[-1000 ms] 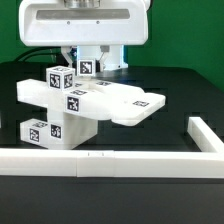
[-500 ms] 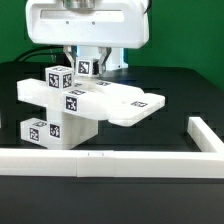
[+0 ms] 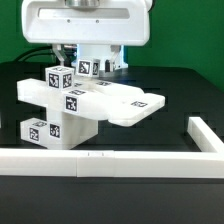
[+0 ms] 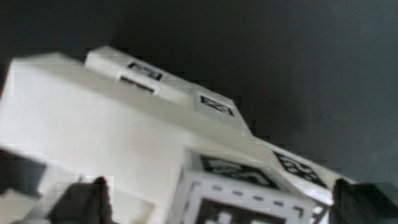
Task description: Assemble chair
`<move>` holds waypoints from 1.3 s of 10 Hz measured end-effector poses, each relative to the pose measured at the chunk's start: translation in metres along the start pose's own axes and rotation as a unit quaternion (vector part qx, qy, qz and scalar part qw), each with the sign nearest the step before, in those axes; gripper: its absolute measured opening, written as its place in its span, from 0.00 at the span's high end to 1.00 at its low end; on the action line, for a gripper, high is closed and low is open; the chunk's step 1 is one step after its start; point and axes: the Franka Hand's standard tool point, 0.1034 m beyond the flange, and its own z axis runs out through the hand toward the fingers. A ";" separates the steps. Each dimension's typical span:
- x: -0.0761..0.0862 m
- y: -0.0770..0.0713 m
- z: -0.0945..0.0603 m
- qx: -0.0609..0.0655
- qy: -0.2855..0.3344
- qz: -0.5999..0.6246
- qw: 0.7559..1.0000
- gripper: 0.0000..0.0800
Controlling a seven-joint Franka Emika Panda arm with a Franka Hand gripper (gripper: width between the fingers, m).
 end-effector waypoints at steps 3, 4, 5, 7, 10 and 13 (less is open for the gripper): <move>0.000 0.001 0.000 0.000 0.000 -0.093 0.996 0.19; 0.000 0.002 0.000 -0.003 -0.001 -0.144 0.990 0.19; 0.000 0.003 0.000 -0.016 -0.005 -0.213 0.977 0.19; 0.002 0.003 -0.001 -0.028 -0.006 -0.293 0.956 0.19; 0.002 0.004 -0.002 -0.037 -0.013 -0.400 0.915 0.19; 0.003 0.006 -0.002 -0.040 -0.020 -0.502 0.864 0.35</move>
Offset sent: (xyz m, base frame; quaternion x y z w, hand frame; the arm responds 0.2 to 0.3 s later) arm 0.0000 0.0000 0.0000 0.0000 0.0000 -0.1938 0.9810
